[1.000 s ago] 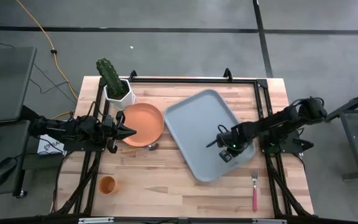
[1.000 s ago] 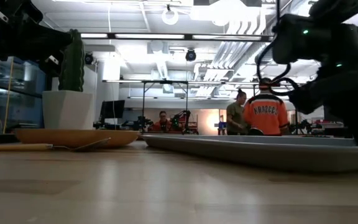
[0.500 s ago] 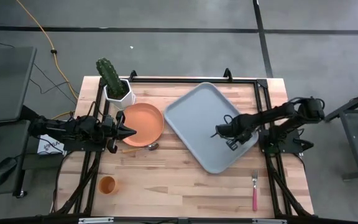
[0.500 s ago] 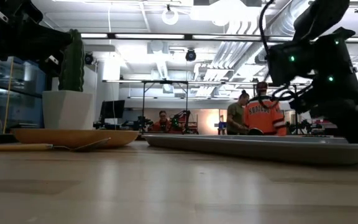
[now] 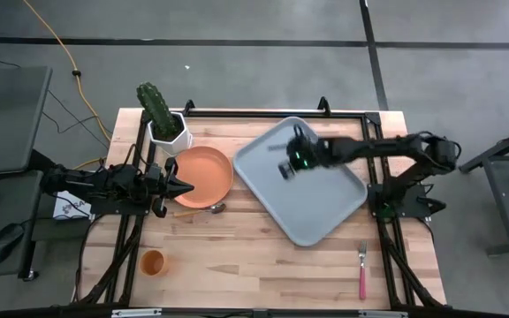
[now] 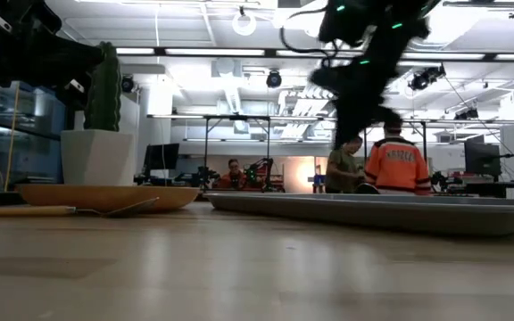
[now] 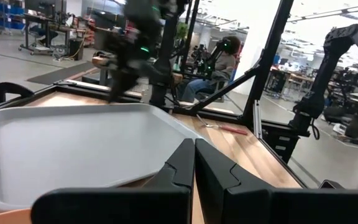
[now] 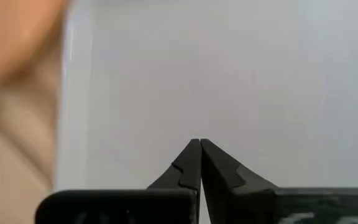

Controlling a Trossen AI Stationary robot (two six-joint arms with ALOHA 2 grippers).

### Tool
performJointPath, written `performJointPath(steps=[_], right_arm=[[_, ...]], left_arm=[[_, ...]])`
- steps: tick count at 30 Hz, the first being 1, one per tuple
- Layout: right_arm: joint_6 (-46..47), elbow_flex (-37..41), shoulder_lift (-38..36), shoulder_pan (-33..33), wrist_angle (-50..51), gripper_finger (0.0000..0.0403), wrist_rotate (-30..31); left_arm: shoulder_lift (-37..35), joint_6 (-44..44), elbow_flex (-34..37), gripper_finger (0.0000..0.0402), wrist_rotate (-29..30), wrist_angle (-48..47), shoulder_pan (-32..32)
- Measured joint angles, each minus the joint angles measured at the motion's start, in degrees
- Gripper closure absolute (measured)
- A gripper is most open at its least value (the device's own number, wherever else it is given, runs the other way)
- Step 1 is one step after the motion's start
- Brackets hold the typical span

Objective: Pick and place plate/cup/fork/spoon on tray
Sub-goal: Adjust the gray serving tray

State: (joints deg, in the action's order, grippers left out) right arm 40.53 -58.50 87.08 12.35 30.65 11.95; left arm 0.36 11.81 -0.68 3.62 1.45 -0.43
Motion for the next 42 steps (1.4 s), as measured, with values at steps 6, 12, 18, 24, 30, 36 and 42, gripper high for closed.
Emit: performJointPath(steps=[6, 12, 18, 24, 30, 36, 42], right_arm=[[-7.4, -10.2, 12.5, 11.3, -3.4, 0.0403, -3.3], [-9.0, -18.8, 23.5, 13.6, -0.5, 0.0403, -4.5], [-5.6, -23.0, 30.1, 13.1, 2.0, 0.0403, -2.7], [0.2, -23.2, 32.0, 11.7, 2.3, 0.0403, 1.5], [-0.5, -23.2, 33.4, 9.9, -0.5, 0.0403, -0.6], [-5.0, -23.2, 33.6, 5.4, -4.6, 0.0403, -5.4], [-10.7, -23.2, 33.7, 1.0, -5.6, 0.0403, -9.1]], left_arm=[[0.0, 0.0, 0.0, 0.0401, 0.0, 0.0, 0.0], [0.0, 0.0, 0.0, 0.0401, 0.0, 0.0, 0.0], [0.0, 0.0, 0.0, 0.0401, 0.0, 0.0, 0.0], [0.0, 0.0, 0.0, 0.0401, 0.0, 0.0, 0.0], [0.0, 0.0, 0.0, 0.0401, 0.0, 0.0, 0.0], [0.0, 0.0, 0.0, 0.0401, 0.0, 0.0, 0.0], [0.0, 0.0, 0.0, 0.0401, 0.0, 0.0, 0.0]])
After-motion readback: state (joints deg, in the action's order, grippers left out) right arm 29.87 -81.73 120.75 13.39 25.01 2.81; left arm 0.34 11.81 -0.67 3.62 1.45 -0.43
